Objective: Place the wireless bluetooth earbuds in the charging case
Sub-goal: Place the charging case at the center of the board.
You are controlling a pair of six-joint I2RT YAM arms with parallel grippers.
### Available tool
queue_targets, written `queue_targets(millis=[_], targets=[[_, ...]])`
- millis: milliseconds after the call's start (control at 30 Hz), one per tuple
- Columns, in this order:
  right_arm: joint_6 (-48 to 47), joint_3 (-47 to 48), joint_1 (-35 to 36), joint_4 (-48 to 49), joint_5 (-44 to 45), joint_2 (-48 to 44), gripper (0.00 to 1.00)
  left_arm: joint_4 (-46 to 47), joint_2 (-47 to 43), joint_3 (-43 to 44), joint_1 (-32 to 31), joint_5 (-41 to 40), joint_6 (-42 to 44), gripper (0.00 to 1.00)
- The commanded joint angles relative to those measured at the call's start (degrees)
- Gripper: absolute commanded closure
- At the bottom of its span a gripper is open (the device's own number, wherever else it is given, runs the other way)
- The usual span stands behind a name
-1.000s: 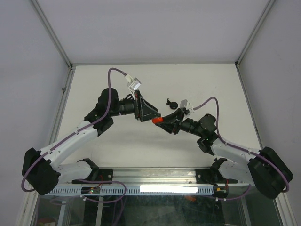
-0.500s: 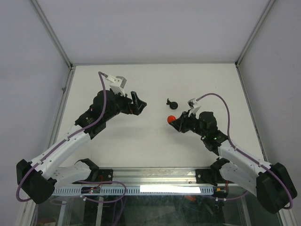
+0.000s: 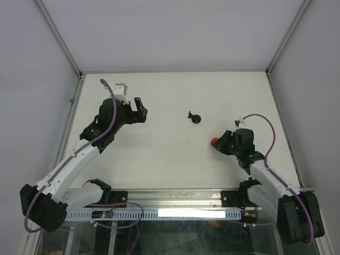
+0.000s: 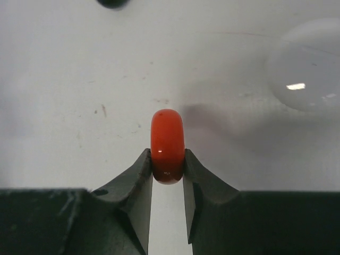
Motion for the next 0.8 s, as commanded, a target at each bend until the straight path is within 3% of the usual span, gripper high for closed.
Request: queue_targets(millis=[0,200,333,533,767], targets=[[4.7,-1.0,-5.6,-1.3,0.6,1.4,0.99,0.6,-1.4,-0.3,2.6,-0.9,1.6,0.01],[6.1,-2.6,-12.2,-1.2,1.1,2.4,0.88,1.4,-0.4,-1.9,5.7,1.3,0.5,0.01],[5.7,-2.3,-15.3,-1.9,0.6,3.3,0.75,1.4,-0.2,-2.2,7.3,2.9,0.0,0.01],[4.9,-0.4,-16.2,-6.7,3.5,2.0,0.50,1.4,-0.2,-2.8,8.6,4.3,-0.9,0.01],[1.2,3.4,-16.1,-14.1,6.4,-2.8,0.37,1.3,-0.7,-3.0,9.9,3.4,-1.6,0.01]])
